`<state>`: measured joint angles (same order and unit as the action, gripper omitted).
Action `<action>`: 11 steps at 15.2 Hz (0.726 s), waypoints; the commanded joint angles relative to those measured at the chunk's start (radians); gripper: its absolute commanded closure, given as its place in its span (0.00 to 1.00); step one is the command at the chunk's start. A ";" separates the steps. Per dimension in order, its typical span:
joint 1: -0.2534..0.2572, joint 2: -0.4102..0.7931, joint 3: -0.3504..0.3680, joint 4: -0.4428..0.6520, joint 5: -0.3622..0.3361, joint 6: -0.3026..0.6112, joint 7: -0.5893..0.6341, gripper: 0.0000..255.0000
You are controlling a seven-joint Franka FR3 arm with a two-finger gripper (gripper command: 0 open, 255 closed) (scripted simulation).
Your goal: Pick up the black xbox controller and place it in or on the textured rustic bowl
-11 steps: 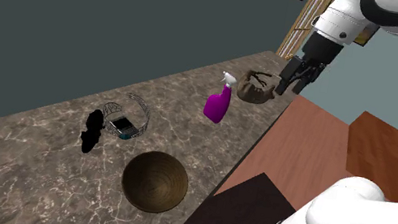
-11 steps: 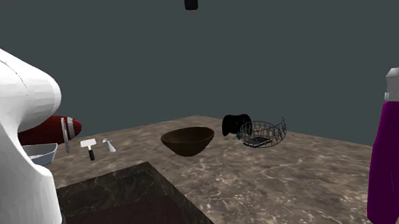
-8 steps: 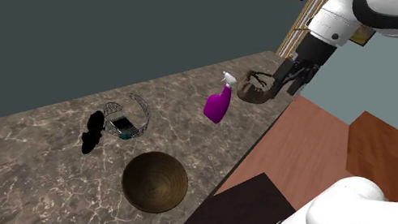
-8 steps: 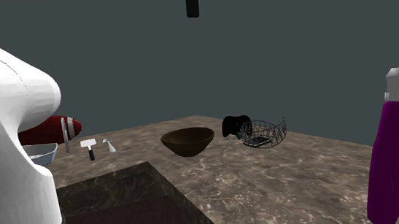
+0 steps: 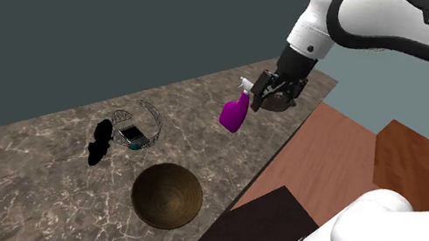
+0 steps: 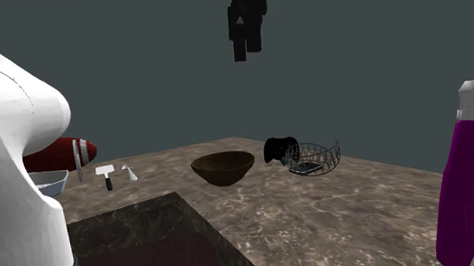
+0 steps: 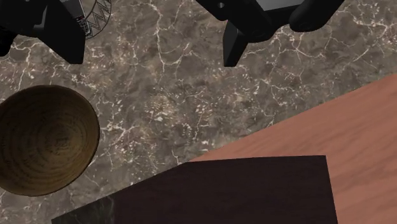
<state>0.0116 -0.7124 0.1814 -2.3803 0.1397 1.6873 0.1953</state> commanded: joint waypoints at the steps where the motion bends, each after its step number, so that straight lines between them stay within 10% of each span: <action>1: 0.006 0.055 0.047 0.013 0.021 0.045 0.055 0.00; 11: 0.006 0.354 0.254 0.114 0.032 0.251 0.313 0.00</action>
<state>0.0184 -0.3898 0.4160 -2.2816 0.1762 1.9214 0.4802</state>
